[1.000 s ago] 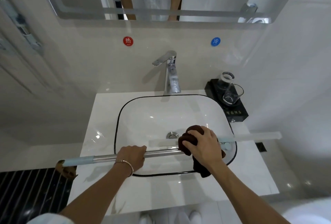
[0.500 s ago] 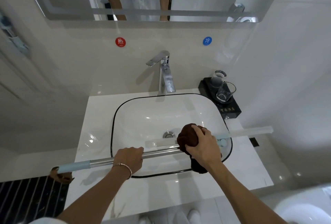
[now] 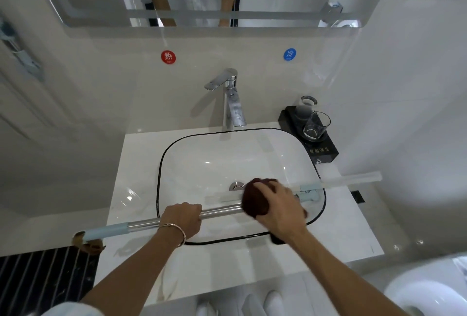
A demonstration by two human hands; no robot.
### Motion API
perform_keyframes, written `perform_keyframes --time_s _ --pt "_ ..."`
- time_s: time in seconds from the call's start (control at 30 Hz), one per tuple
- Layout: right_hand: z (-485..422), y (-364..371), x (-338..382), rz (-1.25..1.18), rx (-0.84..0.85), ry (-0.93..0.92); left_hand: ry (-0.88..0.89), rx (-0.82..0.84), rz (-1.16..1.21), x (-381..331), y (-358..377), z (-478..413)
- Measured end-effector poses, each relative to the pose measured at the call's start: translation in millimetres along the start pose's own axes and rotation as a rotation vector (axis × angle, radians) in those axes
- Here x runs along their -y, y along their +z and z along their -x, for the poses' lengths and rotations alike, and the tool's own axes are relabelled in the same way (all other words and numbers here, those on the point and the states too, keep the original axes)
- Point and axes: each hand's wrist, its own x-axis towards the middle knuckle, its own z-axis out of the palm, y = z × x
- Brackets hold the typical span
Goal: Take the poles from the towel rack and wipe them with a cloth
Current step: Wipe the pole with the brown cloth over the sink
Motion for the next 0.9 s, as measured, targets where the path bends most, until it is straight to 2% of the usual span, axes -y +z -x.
perform_keyframes --time_s 0.13,0.3,0.5,0.6,0.7,0.9 --pt "-3 -29 -51 -0.086 -0.067 0.202 0.055 -0.017 0.026 -13 -3 -2" --pt "-9 -22 -52 -0.277 -0.033 0.261 0.066 -0.034 0.015 -22 -2 -7" --pt "-20 -13 -34 -0.165 0.034 0.261 0.054 -0.074 0.017 -23 2 -3" --pt "-24 -16 -18 -0.099 0.024 0.285 0.086 -0.204 0.041 -24 3 0" --pt "-22 -13 16 -0.009 0.056 0.234 0.054 -0.173 0.076 -23 9 -4" --pt "-8 19 83 -0.007 0.106 -0.020 0.049 -0.120 0.091 -24 10 5"
